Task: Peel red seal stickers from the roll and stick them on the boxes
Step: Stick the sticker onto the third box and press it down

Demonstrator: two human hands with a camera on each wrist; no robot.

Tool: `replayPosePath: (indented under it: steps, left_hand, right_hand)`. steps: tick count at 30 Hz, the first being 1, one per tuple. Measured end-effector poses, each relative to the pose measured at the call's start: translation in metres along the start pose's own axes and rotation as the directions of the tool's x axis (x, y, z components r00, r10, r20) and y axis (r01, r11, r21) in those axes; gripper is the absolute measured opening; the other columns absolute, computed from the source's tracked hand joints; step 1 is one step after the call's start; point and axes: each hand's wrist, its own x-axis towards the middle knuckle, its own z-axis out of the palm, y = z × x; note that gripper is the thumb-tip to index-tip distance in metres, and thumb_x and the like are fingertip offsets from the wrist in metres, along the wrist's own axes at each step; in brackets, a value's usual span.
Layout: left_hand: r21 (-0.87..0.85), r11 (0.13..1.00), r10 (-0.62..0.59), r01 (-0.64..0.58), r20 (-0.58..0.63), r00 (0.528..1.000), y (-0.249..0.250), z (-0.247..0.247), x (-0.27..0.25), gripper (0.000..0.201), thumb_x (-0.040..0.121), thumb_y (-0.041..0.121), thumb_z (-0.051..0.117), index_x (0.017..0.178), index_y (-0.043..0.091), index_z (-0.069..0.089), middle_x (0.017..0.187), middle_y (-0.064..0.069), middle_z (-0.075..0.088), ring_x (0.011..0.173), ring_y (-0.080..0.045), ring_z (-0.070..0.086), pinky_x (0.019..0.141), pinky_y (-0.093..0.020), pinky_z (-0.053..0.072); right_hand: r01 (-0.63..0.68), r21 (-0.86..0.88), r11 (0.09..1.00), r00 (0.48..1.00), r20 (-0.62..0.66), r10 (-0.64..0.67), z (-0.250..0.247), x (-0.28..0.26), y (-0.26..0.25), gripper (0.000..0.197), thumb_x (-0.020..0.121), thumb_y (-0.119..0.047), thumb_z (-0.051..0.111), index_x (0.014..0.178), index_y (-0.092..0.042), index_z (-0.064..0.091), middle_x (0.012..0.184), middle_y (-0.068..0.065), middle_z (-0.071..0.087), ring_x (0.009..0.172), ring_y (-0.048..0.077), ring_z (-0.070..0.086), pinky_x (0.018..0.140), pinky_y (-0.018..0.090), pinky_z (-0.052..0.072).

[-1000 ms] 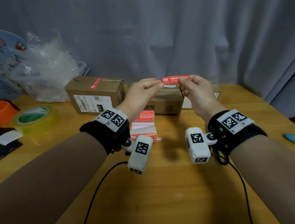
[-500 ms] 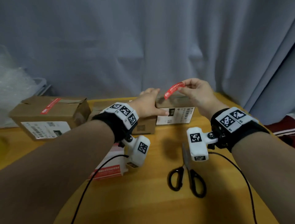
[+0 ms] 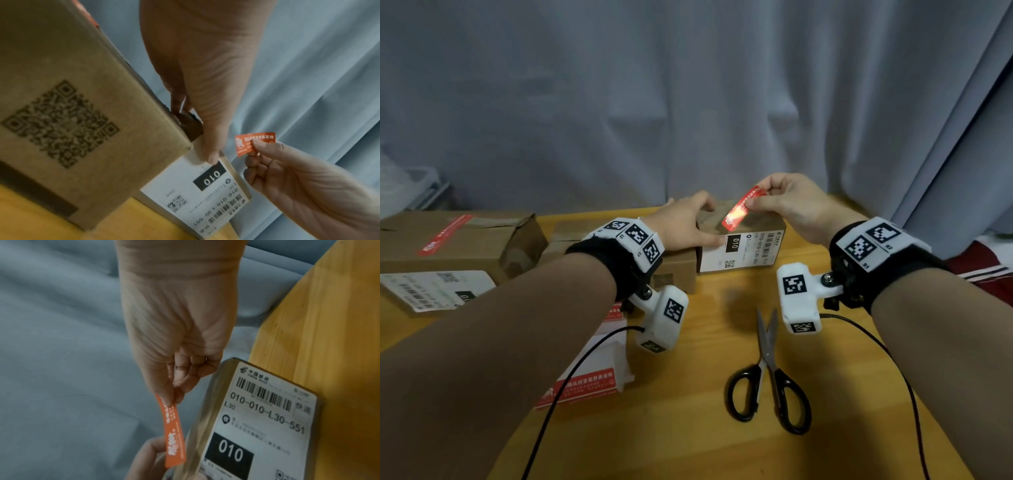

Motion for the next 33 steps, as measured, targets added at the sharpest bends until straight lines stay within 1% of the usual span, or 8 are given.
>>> replayPosePath:
  steps: [2, 4, 6, 7, 10, 13, 25, 33]
  left_hand:
    - [-0.065, 0.998, 0.017, -0.019, -0.025, 1.000, -0.002, 0.001, -0.006, 0.062, 0.070, 0.050, 0.073, 0.120, 0.024, 0.048, 0.117, 0.002, 0.054, 0.108, -0.019, 0.051, 0.084, -0.029, 0.039]
    - [-0.043, 0.998, 0.053, -0.055, -0.054, 0.997, -0.005, 0.002, -0.014, 0.066, 0.067, 0.055, 0.073, 0.123, 0.029, 0.050, 0.121, 0.005, 0.055, 0.114, -0.017, 0.049, 0.095, -0.031, 0.038]
    - [0.013, 0.996, 0.093, -0.093, -0.049, 0.994, -0.007, 0.003, -0.025, 0.071, 0.070, 0.057, 0.069, 0.134, 0.034, 0.044, 0.134, 0.005, 0.050, 0.127, -0.015, 0.040, 0.113, -0.035, 0.020]
    - [0.038, 0.994, 0.106, -0.104, -0.043, 0.993, -0.006, 0.003, -0.031, 0.073, 0.073, 0.056, 0.066, 0.138, 0.038, 0.039, 0.138, 0.003, 0.046, 0.131, -0.015, 0.035, 0.114, -0.034, 0.015]
    - [0.101, 0.988, 0.116, -0.114, -0.013, 0.993, -0.003, 0.003, -0.043, 0.066, 0.078, 0.055, 0.061, 0.138, 0.048, 0.034, 0.145, -0.002, 0.036, 0.135, -0.019, 0.028, 0.105, -0.028, 0.019]
    - [0.141, 0.984, 0.109, -0.110, 0.018, 0.994, -0.003, 0.002, -0.048, 0.063, 0.079, 0.056, 0.060, 0.136, 0.051, 0.035, 0.149, -0.003, 0.029, 0.137, -0.021, 0.025, 0.109, -0.032, 0.020]
    - [0.183, 0.976, 0.123, -0.118, -0.019, 0.992, 0.000, 0.005, -0.056, 0.062, 0.078, 0.056, 0.060, 0.135, 0.051, 0.038, 0.149, -0.002, 0.027, 0.136, -0.027, 0.027, 0.111, -0.038, 0.025]
    - [0.196, 0.973, 0.126, -0.119, -0.021, 0.992, 0.000, 0.007, -0.058, 0.062, 0.078, 0.057, 0.060, 0.135, 0.051, 0.037, 0.149, -0.002, 0.025, 0.136, -0.029, 0.027, 0.112, -0.041, 0.024]
  right_hand:
    - [-0.022, -0.020, 1.000, 0.999, 0.042, 0.023, 0.003, -0.002, -0.001, 0.018, 0.078, 0.003, 0.068, 0.075, -0.013, 0.059, 0.066, 0.001, 0.069, 0.059, 0.011, 0.065, 0.065, 0.022, 0.055]
    - [-0.038, -0.056, 0.998, 0.992, 0.116, 0.045, 0.003, -0.006, -0.003, 0.016, 0.078, 0.002, 0.068, 0.077, -0.012, 0.060, 0.064, -0.001, 0.070, 0.058, 0.009, 0.065, 0.061, 0.018, 0.055]
    - [-0.050, -0.114, 0.992, 0.982, 0.175, 0.070, 0.000, -0.011, -0.007, 0.014, 0.079, 0.001, 0.067, 0.080, -0.011, 0.060, 0.071, 0.003, 0.069, 0.062, 0.011, 0.065, 0.064, 0.019, 0.054]
    - [-0.051, -0.144, 0.988, 0.977, 0.196, 0.079, -0.001, -0.013, -0.010, 0.014, 0.079, 0.001, 0.066, 0.081, -0.011, 0.060, 0.075, 0.005, 0.067, 0.066, 0.012, 0.064, 0.067, 0.020, 0.053]
    - [-0.052, -0.213, 0.976, 0.970, 0.222, 0.101, -0.005, -0.017, -0.013, 0.014, 0.079, 0.000, 0.067, 0.080, -0.013, 0.060, 0.078, 0.007, 0.065, 0.071, 0.015, 0.061, 0.075, 0.023, 0.049]
    - [-0.064, -0.266, 0.962, 0.971, 0.206, 0.121, -0.005, -0.018, -0.012, 0.013, 0.078, -0.001, 0.068, 0.078, -0.014, 0.062, 0.077, 0.006, 0.065, 0.073, 0.015, 0.060, 0.077, 0.026, 0.048]
    - [-0.056, -0.278, 0.959, 0.981, 0.162, 0.105, 0.004, -0.027, -0.016, 0.011, 0.080, -0.005, 0.068, 0.083, -0.015, 0.063, 0.081, 0.004, 0.066, 0.072, 0.012, 0.063, 0.070, 0.021, 0.053]
    - [0.078, -0.293, 0.953, 0.992, 0.116, -0.045, 0.017, -0.029, -0.010, 0.015, 0.080, -0.002, 0.068, 0.084, -0.015, 0.062, 0.073, 0.000, 0.056, 0.067, 0.007, 0.055, 0.060, 0.007, 0.050]
